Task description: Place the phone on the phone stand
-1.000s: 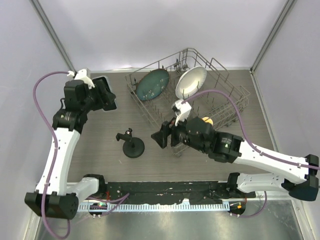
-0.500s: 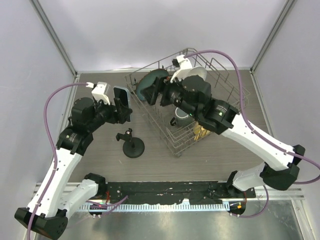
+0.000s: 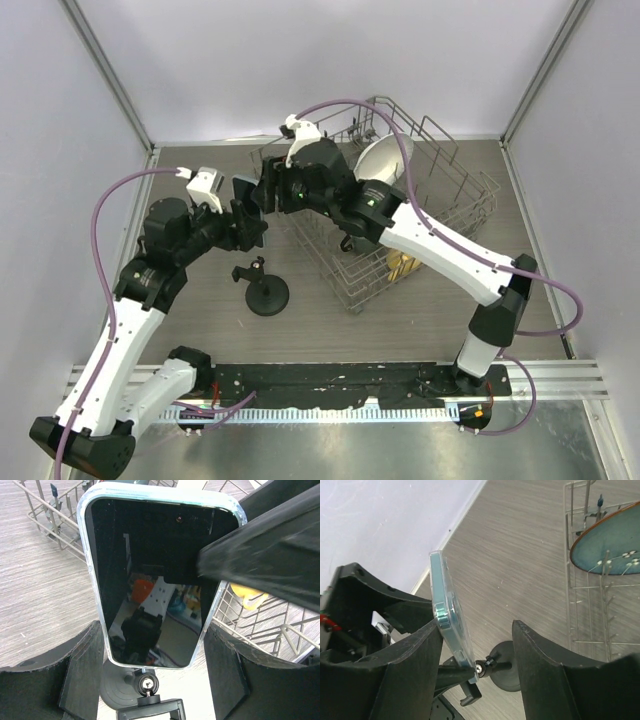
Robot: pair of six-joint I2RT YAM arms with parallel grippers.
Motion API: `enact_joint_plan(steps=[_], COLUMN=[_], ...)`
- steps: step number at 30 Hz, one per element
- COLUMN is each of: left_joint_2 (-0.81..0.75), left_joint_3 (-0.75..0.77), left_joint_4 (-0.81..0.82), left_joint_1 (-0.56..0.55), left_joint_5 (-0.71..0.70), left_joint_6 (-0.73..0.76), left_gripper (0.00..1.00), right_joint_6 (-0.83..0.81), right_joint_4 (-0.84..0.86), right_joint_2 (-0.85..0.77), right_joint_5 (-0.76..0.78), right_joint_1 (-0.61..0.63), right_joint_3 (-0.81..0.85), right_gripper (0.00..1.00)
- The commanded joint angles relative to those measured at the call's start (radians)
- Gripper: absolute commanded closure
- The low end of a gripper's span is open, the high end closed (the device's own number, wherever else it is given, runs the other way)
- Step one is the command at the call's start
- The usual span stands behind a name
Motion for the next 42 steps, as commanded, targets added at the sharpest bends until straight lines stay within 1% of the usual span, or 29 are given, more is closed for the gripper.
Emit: enact_joint_plan(steps=[1, 3, 6, 10, 15, 16, 18, 19, 20, 21, 23, 24, 26, 27, 28, 30, 33, 36, 38, 39, 42], left_joint_2=[-0.032, -0.032, -0.035, -0.035, -0.034, -0.032, -0.028, -0.028, -0.028, -0.028, -0.026, -0.028, -0.035, -0.047, -0.057, -0.078, -0.126, -0.164, -0.185, -0.195, -0.231], left_joint_3=[0.007, 0.007, 0.006, 0.006, 0.000, 0.001, 0.000, 0.001, 0.001, 0.004, 0.012, 0.021, 0.024, 0.021, 0.018, 0.009, -0.011, -0.014, 0.003, 0.007, 0.000], left_joint_4=[0.126, 0.124, 0.124, 0.124, 0.126, 0.124, 0.124, 0.123, 0.123, 0.121, 0.111, 0.101, 0.091, 0.092, 0.103, 0.112, 0.135, 0.149, 0.103, 0.077, -0.026], left_joint_1=[-0.003, -0.005, -0.005, -0.008, -0.017, -0.017, -0.020, -0.020, -0.022, -0.023, -0.022, -0.023, -0.022, -0.023, -0.023, -0.023, -0.023, -0.022, -0.022, -0.023, -0.022], left_joint_5=[0.031, 0.031, 0.031, 0.026, 0.028, 0.026, 0.026, 0.025, 0.026, 0.028, 0.042, 0.048, 0.074, 0.085, 0.095, 0.115, 0.118, 0.131, 0.120, 0.103, 0.042], left_joint_6=[0.010, 0.008, 0.007, 0.002, 0.004, 0.007, 0.005, 0.007, 0.004, 0.004, 0.007, 0.005, 0.007, 0.007, 0.008, 0.014, 0.016, -0.018, -0.056, -0.082, -0.185], left_gripper=[1.00, 1.00, 1.00, 1.00, 1.00, 1.00, 1.00, 1.00, 1.00, 1.00, 0.99, 0.83, 0.61, 0.32, 0.18, 0.05, 0.01, 0.00, 0.00, 0.00, 0.00], right_joint_6=[0.008, 0.014, 0.013, 0.010, 0.022, 0.025, 0.023, 0.020, 0.017, -0.001, -0.029, -0.048, -0.055, -0.056, -0.056, -0.064, -0.073, -0.092, -0.105, -0.115, -0.159], right_joint_4=[0.025, 0.031, 0.044, 0.073, 0.131, 0.155, 0.182, 0.203, 0.209, 0.217, 0.241, 0.267, 0.306, 0.347, 0.373, 0.447, 0.513, 0.559, 0.576, 0.591, 0.611], right_joint_2=[0.026, 0.037, 0.060, 0.075, 0.077, 0.075, 0.069, 0.063, 0.058, 0.055, 0.032, 0.025, -0.014, -0.031, -0.058, -0.090, -0.158, -0.265, -0.320, -0.383, -0.487], right_joint_5=[-0.035, -0.044, -0.054, -0.086, -0.136, -0.150, -0.161, -0.166, -0.166, -0.161, -0.098, -0.074, -0.016, 0.009, 0.027, 0.078, 0.136, 0.176, 0.181, 0.176, 0.157], right_joint_1=[-0.002, -0.002, -0.002, -0.002, -0.002, -0.002, 0.000, 0.000, 0.003, 0.006, 0.023, 0.027, 0.029, 0.029, 0.027, 0.027, 0.029, 0.029, 0.029, 0.029, 0.027], right_joint_3=[0.061, 0.061, 0.061, 0.058, 0.016, 0.011, -0.014, -0.020, -0.032, -0.040, -0.073, -0.089, -0.153, -0.176, -0.223, -0.268, -0.334, -0.425, -0.501, -0.526, -0.626], right_gripper=[0.39, 0.41, 0.46, 0.57, 0.67, 0.74, 0.81, 0.94, 0.99, 0.99, 0.99, 0.99, 0.99, 0.99, 0.99, 0.99, 0.99, 0.99, 0.99, 0.99, 0.99])
